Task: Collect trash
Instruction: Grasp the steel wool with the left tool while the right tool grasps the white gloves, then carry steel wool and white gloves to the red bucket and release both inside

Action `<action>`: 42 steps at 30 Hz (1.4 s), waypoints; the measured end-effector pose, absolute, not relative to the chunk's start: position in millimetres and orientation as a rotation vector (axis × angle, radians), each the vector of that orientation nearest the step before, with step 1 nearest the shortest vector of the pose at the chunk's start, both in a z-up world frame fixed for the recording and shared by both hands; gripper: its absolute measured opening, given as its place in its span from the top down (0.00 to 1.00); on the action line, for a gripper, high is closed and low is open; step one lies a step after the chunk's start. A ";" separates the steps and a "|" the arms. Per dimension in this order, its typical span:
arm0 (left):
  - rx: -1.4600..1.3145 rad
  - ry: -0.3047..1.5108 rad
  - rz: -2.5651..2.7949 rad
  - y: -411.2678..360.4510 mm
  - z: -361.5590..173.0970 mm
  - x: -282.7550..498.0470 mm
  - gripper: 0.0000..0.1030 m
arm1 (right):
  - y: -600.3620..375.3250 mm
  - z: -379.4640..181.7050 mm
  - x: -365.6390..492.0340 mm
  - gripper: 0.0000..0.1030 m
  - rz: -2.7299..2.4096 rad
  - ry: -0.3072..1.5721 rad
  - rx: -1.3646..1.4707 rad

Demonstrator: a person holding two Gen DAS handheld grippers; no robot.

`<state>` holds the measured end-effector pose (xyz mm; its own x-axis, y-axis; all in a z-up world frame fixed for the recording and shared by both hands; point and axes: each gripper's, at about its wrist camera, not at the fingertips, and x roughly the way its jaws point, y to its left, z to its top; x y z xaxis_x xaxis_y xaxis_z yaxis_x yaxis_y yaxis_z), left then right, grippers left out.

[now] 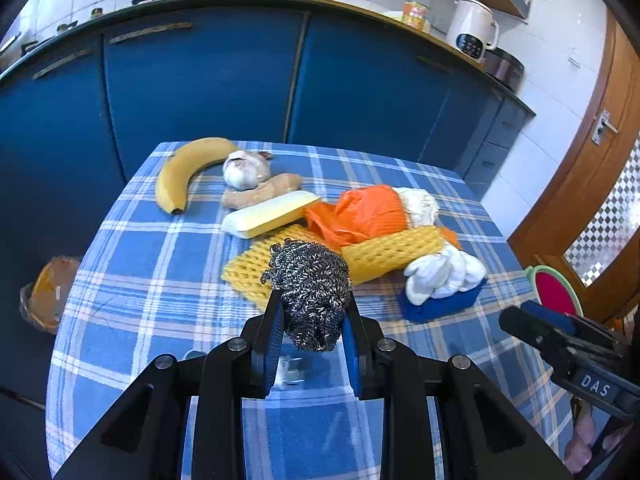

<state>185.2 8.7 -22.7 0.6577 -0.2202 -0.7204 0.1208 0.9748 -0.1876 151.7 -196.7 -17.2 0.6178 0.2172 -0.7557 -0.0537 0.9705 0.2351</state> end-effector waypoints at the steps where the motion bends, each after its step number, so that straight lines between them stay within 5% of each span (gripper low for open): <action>1: -0.131 0.834 -0.188 10.5 -24.0 186.2 0.73 | -193.6 -17.4 155.4 0.52 0.164 0.892 0.194; 15: -0.152 0.847 -0.189 14.3 -30.0 189.1 0.73 | -162.0 -35.6 204.2 0.53 0.171 0.905 0.140; 18: -0.155 0.850 -0.191 13.7 -31.1 189.7 0.73 | -159.6 -38.8 205.0 0.69 0.191 0.906 0.133; 20: -0.155 0.853 -0.191 12.9 -31.9 189.2 0.73 | -157.6 -39.3 203.8 0.89 0.201 0.900 0.129; 23: -0.155 0.852 -0.192 12.1 -31.1 187.8 0.73 | -158.6 -36.3 198.8 0.95 0.223 0.880 0.137; 42: -0.126 0.809 -0.243 -3.5 -6.5 167.6 0.73 | -187.9 17.3 134.5 0.96 0.232 0.690 0.194</action>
<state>167.6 -3.5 -6.5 0.6648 -0.2620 -0.6996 0.1663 0.9649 -0.2033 134.5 -187.9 17.3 0.7477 0.2741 -0.6048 -0.1464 0.9565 0.2525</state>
